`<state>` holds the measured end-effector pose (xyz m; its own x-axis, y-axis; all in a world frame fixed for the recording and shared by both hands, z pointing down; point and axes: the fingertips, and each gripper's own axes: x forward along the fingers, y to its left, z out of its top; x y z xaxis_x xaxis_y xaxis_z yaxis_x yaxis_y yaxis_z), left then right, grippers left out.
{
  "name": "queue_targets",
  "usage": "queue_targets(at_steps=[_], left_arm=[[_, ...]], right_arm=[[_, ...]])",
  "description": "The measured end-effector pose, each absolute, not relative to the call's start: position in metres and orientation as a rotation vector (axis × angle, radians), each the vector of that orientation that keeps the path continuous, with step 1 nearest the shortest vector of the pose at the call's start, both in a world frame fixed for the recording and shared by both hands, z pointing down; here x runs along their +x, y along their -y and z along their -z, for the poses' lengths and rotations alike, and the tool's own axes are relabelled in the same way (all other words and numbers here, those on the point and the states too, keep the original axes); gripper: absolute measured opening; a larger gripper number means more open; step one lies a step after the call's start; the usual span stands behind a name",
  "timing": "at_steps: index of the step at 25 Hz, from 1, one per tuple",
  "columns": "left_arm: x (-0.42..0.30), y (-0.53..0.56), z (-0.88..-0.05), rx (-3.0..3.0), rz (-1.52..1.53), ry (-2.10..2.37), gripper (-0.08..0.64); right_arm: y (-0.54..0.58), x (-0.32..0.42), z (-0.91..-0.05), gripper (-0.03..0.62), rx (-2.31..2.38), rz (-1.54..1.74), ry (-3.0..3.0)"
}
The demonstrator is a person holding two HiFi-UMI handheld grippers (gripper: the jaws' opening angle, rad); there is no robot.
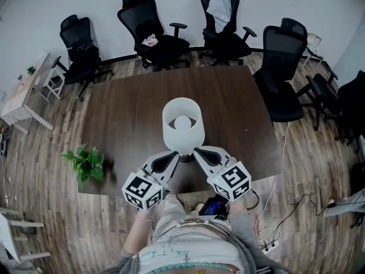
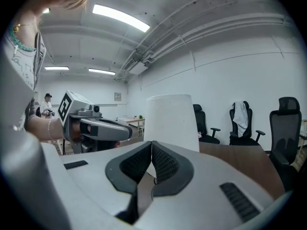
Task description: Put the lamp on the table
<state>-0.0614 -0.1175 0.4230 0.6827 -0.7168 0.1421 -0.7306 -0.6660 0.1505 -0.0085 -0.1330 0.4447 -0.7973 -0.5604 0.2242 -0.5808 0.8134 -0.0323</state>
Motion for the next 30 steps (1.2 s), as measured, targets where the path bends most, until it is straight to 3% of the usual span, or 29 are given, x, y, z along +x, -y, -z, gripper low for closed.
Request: queue_targets(at_steps=[30], left_arm=[[-0.023,0.049,-0.421,2.626,-0.014,1.296,0.011]], right_arm=[[0.067,0.008,-0.445,0.021,0.799,-0.123,2.804]])
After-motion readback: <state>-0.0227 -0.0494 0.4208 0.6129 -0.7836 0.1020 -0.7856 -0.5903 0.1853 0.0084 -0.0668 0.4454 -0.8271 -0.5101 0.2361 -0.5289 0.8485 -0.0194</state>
